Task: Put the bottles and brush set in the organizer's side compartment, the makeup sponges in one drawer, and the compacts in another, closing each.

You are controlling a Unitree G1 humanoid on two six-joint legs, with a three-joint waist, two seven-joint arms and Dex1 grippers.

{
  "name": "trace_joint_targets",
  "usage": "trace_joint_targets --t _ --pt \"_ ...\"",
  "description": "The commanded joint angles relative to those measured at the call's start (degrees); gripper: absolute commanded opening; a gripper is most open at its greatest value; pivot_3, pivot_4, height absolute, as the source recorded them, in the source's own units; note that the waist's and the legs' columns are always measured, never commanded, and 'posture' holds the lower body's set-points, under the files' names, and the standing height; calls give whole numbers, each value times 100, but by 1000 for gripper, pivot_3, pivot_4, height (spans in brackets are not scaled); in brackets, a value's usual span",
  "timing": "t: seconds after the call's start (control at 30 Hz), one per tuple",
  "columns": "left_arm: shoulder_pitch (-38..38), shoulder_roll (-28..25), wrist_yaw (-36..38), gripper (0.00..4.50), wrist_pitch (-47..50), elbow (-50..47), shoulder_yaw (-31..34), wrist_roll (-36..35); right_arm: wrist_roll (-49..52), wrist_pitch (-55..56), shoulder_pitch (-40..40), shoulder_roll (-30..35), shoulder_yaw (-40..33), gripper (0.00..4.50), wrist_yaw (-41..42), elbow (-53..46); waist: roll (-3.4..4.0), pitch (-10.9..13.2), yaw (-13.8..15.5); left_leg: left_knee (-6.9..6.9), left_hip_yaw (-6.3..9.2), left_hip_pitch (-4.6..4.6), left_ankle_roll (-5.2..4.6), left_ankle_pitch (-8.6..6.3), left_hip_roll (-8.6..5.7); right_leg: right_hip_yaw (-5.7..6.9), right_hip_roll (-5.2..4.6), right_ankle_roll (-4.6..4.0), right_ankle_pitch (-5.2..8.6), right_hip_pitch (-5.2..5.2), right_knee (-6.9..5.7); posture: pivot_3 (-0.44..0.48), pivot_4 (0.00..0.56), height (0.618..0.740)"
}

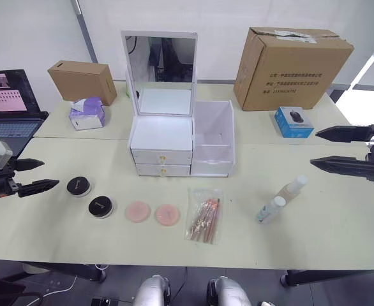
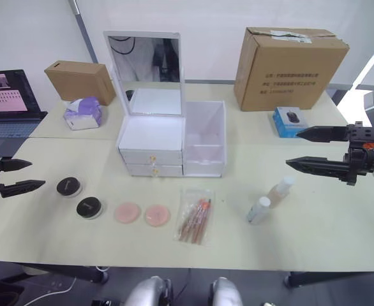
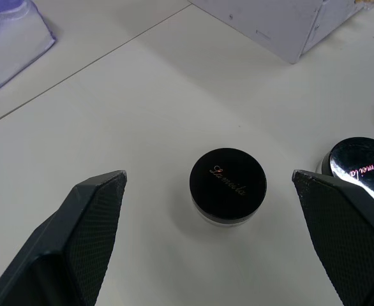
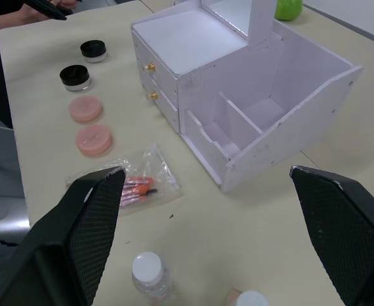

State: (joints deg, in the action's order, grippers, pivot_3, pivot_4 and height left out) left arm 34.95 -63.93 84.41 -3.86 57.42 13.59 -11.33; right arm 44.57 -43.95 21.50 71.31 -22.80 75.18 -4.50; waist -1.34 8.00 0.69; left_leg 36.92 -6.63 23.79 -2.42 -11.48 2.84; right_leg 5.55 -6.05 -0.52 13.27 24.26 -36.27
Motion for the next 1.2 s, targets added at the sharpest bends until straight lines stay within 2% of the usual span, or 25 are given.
trace_joint_targets --t 0.03,0.27,0.37,0.5,0.57,0.7,0.8,0.87,0.93,1.1,1.2 --pt "17 -205 192 4486 101 34 132 -136 19 57 119 77 -63 4500 84 -29 0 0 0 0 0 0 0 0 0 0 0 0 0 0 0 0 150 731" --pt "353 -127 239 4486 185 47 72 -132 56 -95 149 101 -170 4500 129 157 0 0 10 0 -1 0 0 0 0 2 1 1 0 0 0 0 150 731" --pt "692 -16 657 4486 1029 -399 -65 -326 98 -180 -92 76 -470 4500 100 47 -1 0 33 3 -1 4 0 0 -1 8 1 2 1 -2 0 0 150 731" --pt "998 389 809 4486 2570 -2166 -575 -854 45 -419 -1063 -127 -1409 4500 33 -448 -1 0 129 11 -2 6 -1 1 -4 7 0 3 1 -12 -5 0 150 731" --pt "1086 531 774 4486 3012 -2767 -733 -935 67 -546 -1447 -259 -1815 4500 -69 -711 -3 -1 153 20 -5 9 -2 1 -5 4 2 6 0 -16 -7 0 150 731" --pt "1335 1062 697 4486 4526 -4338 -1213 -1599 -84 -841 -2561 -921 -3022 4500 -501 -1737 -5 -2 159 34 -3 9 -3 0 -1 -4 21 30 12 -20 -14 0 150 731" --pt "1422 1584 402 4486 4636 -5119 -1464 -1763 111 -1248 -3285 -1461 -3787 4500 -915 -2608 -4 -3 158 37 0 7 -3 0 -2 -13 23 45 21 -20 -28 0 150 731" --pt "1692 2115 20 4486 4777 -5355 -1534 -1907 206 -1413 -3738 -1886 -4170 4500 -1232 -3149 -5 -2 166 39 2 2 -3 0 -3 -18 24 45 22 -22 -35 0 150 731" --pt "1885 2432 -166 4486 4970 -5423 -1590 -2032 250 -1403 -4076 -2246 -4388 4500 -1512 -3522 -8 0 149 48 6 4 -3 0 -2 -21 31 46 23 -23 -36 0 150 731" --pt "2012 2633 -216 4486 5000 -5467 -1783 -2079 569 -1374 -4630 -2983 -4493 4500 -2189 -4091 -4 -3 48 47 15 -10 -4 -7 -1 -50 56 43 25 -21 -38 0 150 731" --pt "1869 2611 -380 4486 5008 -5593 -1741 -2106 410 -1110 -4312 -3179 -3808 4500 -2861 -4172 -7 -1 -14 42 16 -23 -3 -8 -2 -73 64 42 25 -20 -40 0 150 731"
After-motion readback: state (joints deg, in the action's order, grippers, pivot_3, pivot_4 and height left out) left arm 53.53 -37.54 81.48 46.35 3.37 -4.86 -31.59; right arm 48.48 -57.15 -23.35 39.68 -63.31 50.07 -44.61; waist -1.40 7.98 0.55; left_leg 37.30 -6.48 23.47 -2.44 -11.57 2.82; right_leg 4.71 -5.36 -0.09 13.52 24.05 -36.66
